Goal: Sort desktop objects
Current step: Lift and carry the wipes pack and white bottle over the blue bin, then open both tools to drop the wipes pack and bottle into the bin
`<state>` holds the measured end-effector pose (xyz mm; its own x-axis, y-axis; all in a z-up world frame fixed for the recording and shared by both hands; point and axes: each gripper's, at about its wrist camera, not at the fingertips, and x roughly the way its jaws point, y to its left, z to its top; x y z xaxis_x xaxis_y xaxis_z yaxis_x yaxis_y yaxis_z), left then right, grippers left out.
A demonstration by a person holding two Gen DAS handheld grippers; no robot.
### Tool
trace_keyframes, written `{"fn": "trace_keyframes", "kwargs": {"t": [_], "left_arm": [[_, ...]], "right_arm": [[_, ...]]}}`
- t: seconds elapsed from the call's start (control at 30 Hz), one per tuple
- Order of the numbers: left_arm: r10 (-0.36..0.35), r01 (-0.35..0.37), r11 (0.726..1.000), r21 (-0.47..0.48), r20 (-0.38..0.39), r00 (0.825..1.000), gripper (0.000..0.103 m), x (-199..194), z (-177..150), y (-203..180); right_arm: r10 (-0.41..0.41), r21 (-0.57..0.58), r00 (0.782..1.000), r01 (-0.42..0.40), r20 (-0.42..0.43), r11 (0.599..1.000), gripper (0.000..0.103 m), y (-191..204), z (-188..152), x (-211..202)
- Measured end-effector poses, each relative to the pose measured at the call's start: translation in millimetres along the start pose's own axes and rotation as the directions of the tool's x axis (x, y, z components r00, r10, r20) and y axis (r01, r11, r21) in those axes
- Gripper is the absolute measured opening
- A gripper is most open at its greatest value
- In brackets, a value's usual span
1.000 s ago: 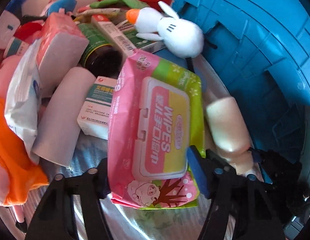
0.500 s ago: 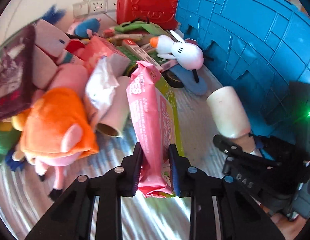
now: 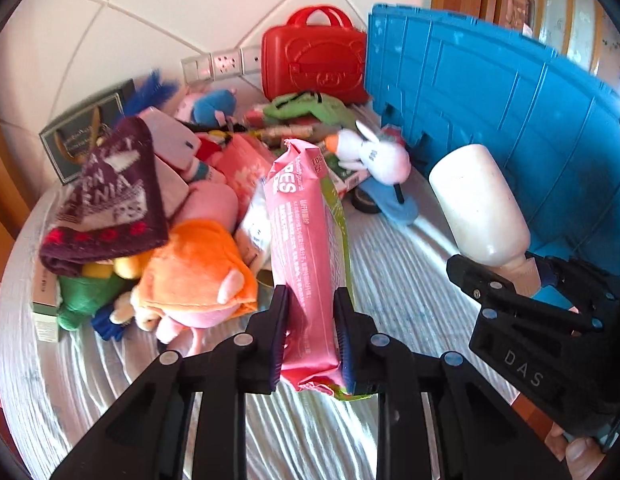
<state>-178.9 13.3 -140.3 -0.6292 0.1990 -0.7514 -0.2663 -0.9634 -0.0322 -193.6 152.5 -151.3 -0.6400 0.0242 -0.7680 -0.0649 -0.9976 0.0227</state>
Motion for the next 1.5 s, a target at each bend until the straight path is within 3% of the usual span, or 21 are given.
{"fn": "trace_keyframes", "kwargs": {"t": [0.3, 0.47, 0.6, 0.73, 0.87, 0.97, 1.07, 1.1, 1.13, 1.3, 1.5], "left_arm": [[0.039, -0.041, 0.999, 0.011, 0.177, 0.983, 0.022, -79.1, 29.7, -9.4], [0.029, -0.037, 0.999, 0.022, 0.274, 0.961, 0.022, -122.2, 55.9, -29.5], [0.015, -0.036, 0.998, 0.05, 0.361, 0.932, 0.022, -152.4, 76.8, -59.1], [-0.023, -0.01, 0.997, 0.075, 0.424, 0.905, 0.022, -171.2, 102.2, -104.0], [-0.048, 0.012, 0.996, 0.084, 0.447, 0.893, 0.022, -173.4, 126.3, -157.4], [-0.064, 0.019, 0.995, 0.101, 0.465, 0.883, 0.021, -172.4, 141.0, -202.7], [-0.051, -0.007, 0.994, 0.113, 0.499, 0.865, 0.014, -171.4, 153.9, -248.4], [-0.065, 0.009, 0.993, 0.116, 0.493, 0.868, 0.004, -169.0, 159.3, -262.9], [-0.073, 0.018, 0.993, 0.118, 0.482, 0.873, 0.0, -165.9, 164.1, -276.7], [-0.056, -0.007, 0.989, 0.145, 0.427, 0.903, 0.0, -133.7, 177.1, -337.2], [-0.01, -0.035, 0.992, 0.122, 0.35, 0.937, 0.0, -104.0, 165.8, -365.3]], "right_arm": [[-0.003, -0.032, 0.983, 0.009, 0.185, 0.999, 0.049, 13.6, 32.0, -84.2], [-0.014, -0.026, 0.956, 0.022, 0.294, 0.999, 0.049, 2.5, 54.7, -140.0], [-0.029, -0.009, 0.931, 0.034, 0.363, 0.999, 0.049, -19.7, 68.7, -176.0], [-0.061, 0.018, 0.908, 0.059, 0.416, 0.998, 0.049, -62.4, 81.5, -208.8], [-0.109, 0.039, 0.885, 0.102, 0.452, 0.994, 0.049, -114.5, 89.9, -233.0], [-0.143, 0.066, 0.88, 0.126, 0.454, 0.99, 0.049, -160.7, 95.7, -240.9], [-0.18, 0.085, 0.872, 0.159, 0.455, 0.984, 0.049, -208.9, 99.3, -244.6], [-0.185, 0.088, 0.872, 0.162, 0.453, 0.983, 0.049, -224.4, 100.4, -245.6], [-0.188, 0.093, 0.874, 0.163, 0.449, 0.982, 0.049, -239.7, 101.3, -245.2], [-0.196, 0.112, 0.897, 0.165, 0.396, 0.98, 0.05, -307.5, 102.1, -225.7], [-0.168, 0.093, 0.931, 0.145, 0.323, 0.985, 0.05, -350.4, 95.5, -188.1]]}}
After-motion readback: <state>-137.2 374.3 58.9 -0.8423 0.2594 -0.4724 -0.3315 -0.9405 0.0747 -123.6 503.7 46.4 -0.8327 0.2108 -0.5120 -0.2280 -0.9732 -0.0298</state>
